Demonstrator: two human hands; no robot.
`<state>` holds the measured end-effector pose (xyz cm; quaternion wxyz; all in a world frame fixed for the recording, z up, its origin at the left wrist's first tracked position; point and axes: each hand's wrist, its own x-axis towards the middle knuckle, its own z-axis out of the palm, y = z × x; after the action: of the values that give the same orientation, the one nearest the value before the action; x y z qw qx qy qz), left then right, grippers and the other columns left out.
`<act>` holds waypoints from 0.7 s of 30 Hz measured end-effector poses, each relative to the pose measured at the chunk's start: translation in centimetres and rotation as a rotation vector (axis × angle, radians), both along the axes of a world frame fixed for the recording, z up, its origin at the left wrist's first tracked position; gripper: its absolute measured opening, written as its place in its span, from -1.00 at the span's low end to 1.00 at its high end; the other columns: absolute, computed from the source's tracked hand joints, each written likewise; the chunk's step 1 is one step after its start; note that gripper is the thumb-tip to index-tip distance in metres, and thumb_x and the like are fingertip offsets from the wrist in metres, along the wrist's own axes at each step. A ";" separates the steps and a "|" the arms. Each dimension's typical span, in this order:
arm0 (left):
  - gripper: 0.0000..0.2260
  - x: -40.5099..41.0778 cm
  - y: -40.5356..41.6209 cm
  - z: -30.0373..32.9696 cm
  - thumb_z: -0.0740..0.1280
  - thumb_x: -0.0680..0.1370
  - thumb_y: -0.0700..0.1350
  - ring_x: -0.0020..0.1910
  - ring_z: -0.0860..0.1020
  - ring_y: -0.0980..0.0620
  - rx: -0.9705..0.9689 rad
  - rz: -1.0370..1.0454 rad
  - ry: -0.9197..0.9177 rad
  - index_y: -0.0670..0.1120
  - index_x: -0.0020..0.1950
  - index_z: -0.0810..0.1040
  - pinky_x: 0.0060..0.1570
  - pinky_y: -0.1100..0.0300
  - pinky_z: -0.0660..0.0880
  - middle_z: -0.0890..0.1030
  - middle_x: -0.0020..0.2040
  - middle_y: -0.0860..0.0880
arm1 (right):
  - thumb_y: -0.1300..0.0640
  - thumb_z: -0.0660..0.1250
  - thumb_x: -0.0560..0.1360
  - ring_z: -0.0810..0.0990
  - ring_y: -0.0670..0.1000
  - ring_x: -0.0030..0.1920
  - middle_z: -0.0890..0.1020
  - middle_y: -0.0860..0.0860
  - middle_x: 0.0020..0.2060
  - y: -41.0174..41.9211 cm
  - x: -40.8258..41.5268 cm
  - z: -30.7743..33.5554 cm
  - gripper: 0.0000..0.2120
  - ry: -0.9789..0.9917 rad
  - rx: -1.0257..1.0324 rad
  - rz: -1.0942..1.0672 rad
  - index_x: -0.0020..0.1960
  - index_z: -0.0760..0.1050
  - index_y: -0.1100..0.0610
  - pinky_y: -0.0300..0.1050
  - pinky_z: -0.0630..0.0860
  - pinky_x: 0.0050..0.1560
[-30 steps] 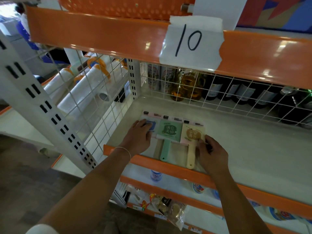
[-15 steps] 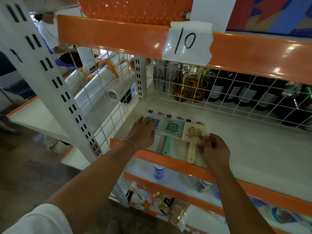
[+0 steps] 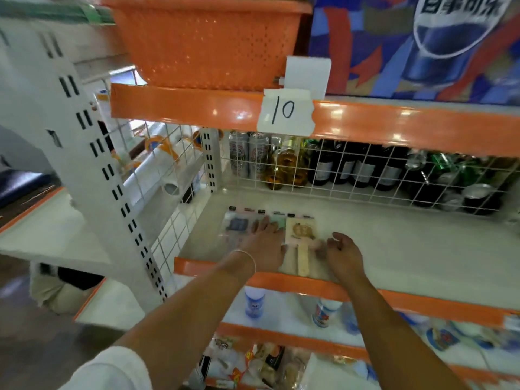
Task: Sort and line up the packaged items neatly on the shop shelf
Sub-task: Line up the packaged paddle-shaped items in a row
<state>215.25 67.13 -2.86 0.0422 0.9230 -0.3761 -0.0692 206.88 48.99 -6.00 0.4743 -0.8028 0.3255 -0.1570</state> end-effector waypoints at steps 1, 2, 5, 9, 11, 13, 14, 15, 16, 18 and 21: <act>-0.52 -0.2 -0.1 0.0 0.07 0.64 0.03 0.55 -0.05 -0.15 -0.008 -0.010 0.008 -0.14 0.51 0.18 0.50 -0.15 -0.04 0.15 0.54 -0.15 | 0.14 0.23 0.57 0.54 0.12 0.17 0.58 0.14 0.23 0.3 -0.5 0.0 -0.63 0.018 -0.041 0.009 0.36 0.43 0.16 -0.18 0.39 0.13; -0.52 -0.5 -0.2 0.1 0.08 0.63 0.03 0.54 -0.01 -0.16 -0.025 -0.016 0.015 -0.14 0.51 0.19 0.50 -0.13 -0.02 0.17 0.53 -0.17 | 0.14 0.23 0.57 0.53 0.13 0.21 0.57 0.13 0.24 0.6 -1.0 0.1 -0.63 0.025 -0.071 0.011 0.36 0.44 0.17 -0.18 0.37 0.17; -0.55 -1.5 0.2 0.1 0.13 0.62 0.00 0.48 0.15 -0.16 -0.105 -0.021 0.048 -0.12 0.49 0.23 0.43 -0.08 0.20 0.26 0.47 -0.16 | 0.14 0.26 0.56 0.54 0.12 0.20 0.60 0.12 0.20 1.6 -2.7 0.1 -0.66 0.013 -0.103 -0.004 0.31 0.49 0.18 -0.19 0.36 0.20; -0.59 -3.6 0.9 -1.2 0.17 0.59 -0.06 0.36 0.32 -0.12 -0.277 -0.064 0.030 -0.10 0.44 0.34 0.34 0.02 0.33 0.39 0.38 -0.12 | 0.15 0.27 0.56 0.60 0.06 0.07 0.65 0.07 0.07 3.2 -6.0 -0.5 -0.73 -0.010 -0.151 -0.045 0.24 0.55 0.16 -0.25 0.39 0.04; -0.63 -5.0 1.2 -2.1 0.17 0.57 -0.09 0.27 0.42 -0.15 -0.413 -0.126 0.005 -0.16 0.34 0.47 0.28 0.05 0.37 0.51 0.27 -0.14 | 0.19 0.29 0.55 0.61 0.02 -0.03 0.67 0.06 -0.03 4.0 -8.0 -0.9 -0.77 -0.042 -0.154 -0.055 0.17 0.59 0.16 -0.33 0.38 -0.07; -0.65 -6.3 1.2 -2.9 0.18 0.52 -0.09 0.16 0.50 -0.16 -0.493 -0.162 -0.047 -0.17 0.21 0.57 0.19 0.05 0.43 0.59 0.13 -0.14 | 0.21 0.29 0.54 0.60 -0.04 -0.06 0.66 0.02 -0.06 4.5 -9.7 -1.4 -0.80 -0.049 -0.158 -0.053 0.12 0.60 0.15 -0.43 0.37 -0.15; -0.67 -6.9 0.9 -3.0 0.20 0.51 -0.08 0.12 0.52 -0.15 -0.506 -0.164 -0.062 -0.16 0.18 0.58 0.16 0.05 0.44 0.60 0.09 -0.13 | 0.21 0.29 0.55 0.59 -0.06 -0.05 0.65 -0.01 -0.04 4.5 -10.3 -1.4 -0.81 -0.049 -0.165 -0.047 0.12 0.61 0.14 -0.47 0.37 -0.15; -0.70 -7.4 0.5 -3.0 0.23 0.51 -0.09 0.10 0.52 -0.14 -0.517 -0.164 -0.067 -0.15 0.17 0.59 0.14 0.05 0.44 0.61 0.07 -0.12 | 0.21 0.28 0.55 0.58 -0.08 -0.03 0.63 -0.04 -0.03 4.3 -10.9 -1.4 -0.81 -0.049 -0.169 -0.043 0.12 0.61 0.12 -0.49 0.37 -0.14; -0.72 -7.8 -0.1 -2.9 0.25 0.52 -0.09 0.09 0.51 -0.14 -0.528 -0.171 -0.068 -0.14 0.17 0.60 0.15 0.04 0.44 0.61 0.06 -0.11 | 0.21 0.28 0.55 0.57 -0.09 -0.02 0.62 -0.06 -0.03 3.9 -11.3 -1.2 -0.80 -0.054 -0.169 -0.041 0.12 0.60 0.12 -0.51 0.38 -0.14; -0.73 -8.5 -1.6 -2.2 0.24 0.54 -0.08 0.09 0.50 -0.13 -0.538 -0.200 -0.075 -0.13 0.16 0.59 0.17 0.05 0.42 0.60 0.05 -0.10 | 0.21 0.27 0.55 0.58 -0.10 -0.01 0.61 -0.08 -0.04 2.8 -12.0 -0.4 -0.80 -0.063 -0.160 -0.041 0.12 0.60 0.11 -0.46 0.44 -0.10; -0.73 -9.4 -4.3 -1.1 0.23 0.56 -0.08 0.13 0.49 -0.11 -0.569 -0.219 -0.084 -0.13 0.19 0.58 0.17 0.08 0.39 0.59 0.08 -0.08 | 0.20 0.29 0.54 0.60 -0.09 -0.02 0.64 -0.06 -0.06 -0.2 -13.0 0.7 -0.81 -0.089 -0.167 -0.075 0.11 0.61 0.10 -0.23 0.52 -0.01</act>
<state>205.83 62.86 -3.92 0.2758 0.8302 -0.4789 0.0731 193.90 48.81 -5.30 0.4133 -0.8192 0.3197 -0.2365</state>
